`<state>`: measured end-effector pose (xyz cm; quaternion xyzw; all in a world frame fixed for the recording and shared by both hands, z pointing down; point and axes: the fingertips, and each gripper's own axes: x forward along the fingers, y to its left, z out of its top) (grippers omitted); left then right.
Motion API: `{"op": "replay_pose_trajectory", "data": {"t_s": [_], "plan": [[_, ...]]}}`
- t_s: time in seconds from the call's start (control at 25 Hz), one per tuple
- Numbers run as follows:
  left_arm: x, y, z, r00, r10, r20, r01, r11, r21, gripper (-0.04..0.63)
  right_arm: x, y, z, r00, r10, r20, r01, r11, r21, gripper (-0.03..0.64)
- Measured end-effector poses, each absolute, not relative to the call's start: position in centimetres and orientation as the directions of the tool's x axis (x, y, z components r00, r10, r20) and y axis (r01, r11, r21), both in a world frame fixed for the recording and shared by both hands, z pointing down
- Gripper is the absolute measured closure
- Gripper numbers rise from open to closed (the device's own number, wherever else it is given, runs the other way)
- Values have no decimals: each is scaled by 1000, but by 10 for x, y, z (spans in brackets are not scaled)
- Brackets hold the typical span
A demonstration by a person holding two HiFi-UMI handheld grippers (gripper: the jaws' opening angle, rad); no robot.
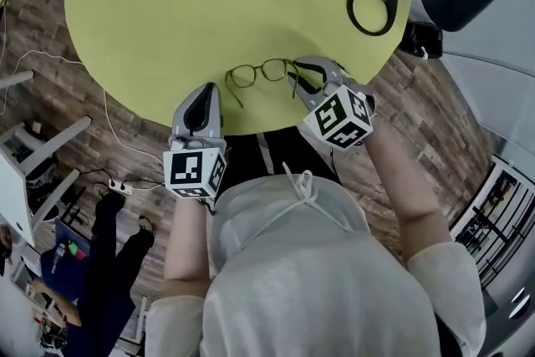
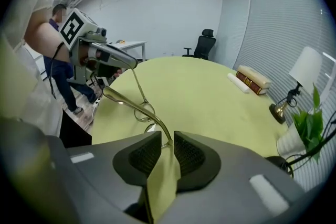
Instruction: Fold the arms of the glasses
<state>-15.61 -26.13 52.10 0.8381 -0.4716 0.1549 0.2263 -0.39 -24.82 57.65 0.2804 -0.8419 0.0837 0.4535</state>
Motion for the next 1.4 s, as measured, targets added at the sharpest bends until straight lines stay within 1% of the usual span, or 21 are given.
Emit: {"op": "replay_pose_trajectory", "data": {"t_s": [0.04,0.12,0.16,0.48,0.68,1.12,1.4], "plan": [[-155,-262,521,509,-719,473,-859,-454,235,589,-4,-249,576,-431,-396,811,-533,837,125,554],[-154,-263,522,511,-718,473,-858,-455,237,589,-4,-249,576,-425,-391,816,-510,849,142,589],[-153,-264,522,511,-718,473,-859,-455,237,589,-4,-248,576,-422,-388,819,-500,853,146,592],[-154,-271,522,511,-716,475,-858,-451,243,589,-6,-247,576,-408,-392,825,-447,873,194,598],[-137,-269,533,537,-690,486,-843,-466,270,589,-5,-246,575,-405,-399,822,-470,863,187,598],[-107,-271,554,559,-650,515,-825,-501,262,589,-2,-238,576,-413,-398,819,-519,842,147,598],[-90,-266,572,551,-636,541,-822,-524,222,589,-5,-225,575,-412,-389,824,-547,829,119,598]]}}
